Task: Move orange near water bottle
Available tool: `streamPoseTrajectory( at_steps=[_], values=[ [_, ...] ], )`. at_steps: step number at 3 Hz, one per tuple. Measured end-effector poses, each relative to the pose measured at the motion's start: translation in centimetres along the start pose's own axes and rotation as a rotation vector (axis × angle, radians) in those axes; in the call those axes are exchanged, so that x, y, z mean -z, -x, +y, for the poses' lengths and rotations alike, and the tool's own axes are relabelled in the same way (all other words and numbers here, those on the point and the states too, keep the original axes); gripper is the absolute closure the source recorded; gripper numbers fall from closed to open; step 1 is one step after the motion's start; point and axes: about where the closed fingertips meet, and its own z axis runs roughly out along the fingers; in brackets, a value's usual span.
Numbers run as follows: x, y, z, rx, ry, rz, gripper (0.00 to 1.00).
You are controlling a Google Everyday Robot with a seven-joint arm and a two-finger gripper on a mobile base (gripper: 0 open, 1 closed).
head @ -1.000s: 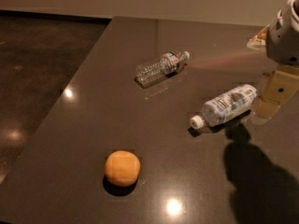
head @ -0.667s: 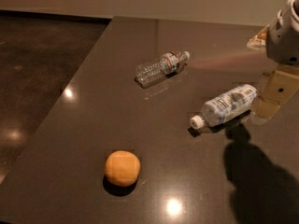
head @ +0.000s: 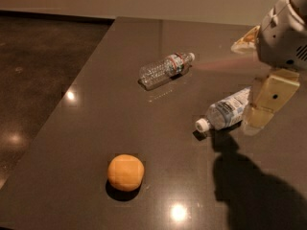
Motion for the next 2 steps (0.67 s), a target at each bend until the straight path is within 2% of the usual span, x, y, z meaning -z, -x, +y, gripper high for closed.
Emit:
streamPoseTrajectory(
  at_steps=[1,2],
  values=[
    [-1.4,3.6,3.7,0.08,0.048,-0.064,0.0],
    [-4.0,7.3,8.0,0.154,0.111,-0.098,0.0]
  ],
)
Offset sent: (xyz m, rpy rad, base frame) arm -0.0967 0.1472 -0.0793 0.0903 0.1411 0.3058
